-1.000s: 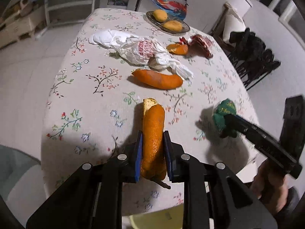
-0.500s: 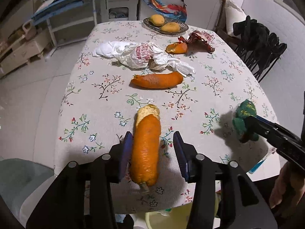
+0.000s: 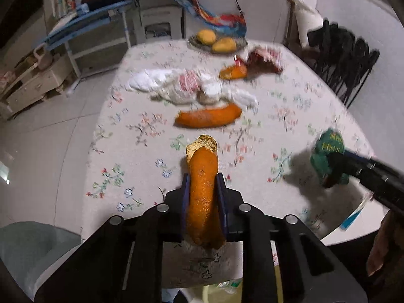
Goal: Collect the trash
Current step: 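Carry the green plush and orange peel back over the yellow basin with both grippers, then open the right gripper over the basin while the left gripper releases the orange peel, then move both open grippers back over the table toward the remaining trash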
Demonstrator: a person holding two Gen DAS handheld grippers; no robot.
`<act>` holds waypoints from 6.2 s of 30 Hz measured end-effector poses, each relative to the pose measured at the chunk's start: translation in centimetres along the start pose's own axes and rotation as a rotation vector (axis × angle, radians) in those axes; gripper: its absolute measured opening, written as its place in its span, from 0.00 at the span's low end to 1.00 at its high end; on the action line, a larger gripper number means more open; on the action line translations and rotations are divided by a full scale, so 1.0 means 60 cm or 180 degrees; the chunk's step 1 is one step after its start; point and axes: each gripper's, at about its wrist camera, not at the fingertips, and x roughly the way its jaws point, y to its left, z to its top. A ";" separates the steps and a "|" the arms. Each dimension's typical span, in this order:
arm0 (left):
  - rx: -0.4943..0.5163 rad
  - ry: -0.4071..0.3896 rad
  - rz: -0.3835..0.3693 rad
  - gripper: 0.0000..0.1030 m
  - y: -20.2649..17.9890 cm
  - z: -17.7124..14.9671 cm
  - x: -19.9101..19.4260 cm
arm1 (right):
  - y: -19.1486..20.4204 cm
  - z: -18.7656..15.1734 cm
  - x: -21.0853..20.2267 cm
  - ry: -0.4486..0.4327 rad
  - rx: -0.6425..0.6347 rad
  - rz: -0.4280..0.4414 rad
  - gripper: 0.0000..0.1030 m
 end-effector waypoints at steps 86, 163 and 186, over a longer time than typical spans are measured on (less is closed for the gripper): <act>-0.0125 -0.0658 -0.0269 0.19 -0.043 -0.182 -0.187 | 0.081 -0.235 -0.035 0.0895 -0.0340 -0.0069 0.40; -0.0067 -0.0739 0.0079 0.73 -0.075 -0.210 -0.183 | 0.026 -0.176 -0.130 -0.0415 0.0132 -0.0454 0.72; -0.0500 -0.0867 0.0088 0.76 0.034 -0.052 -0.155 | 0.072 -0.081 -0.047 -0.0234 -0.0336 -0.0262 0.72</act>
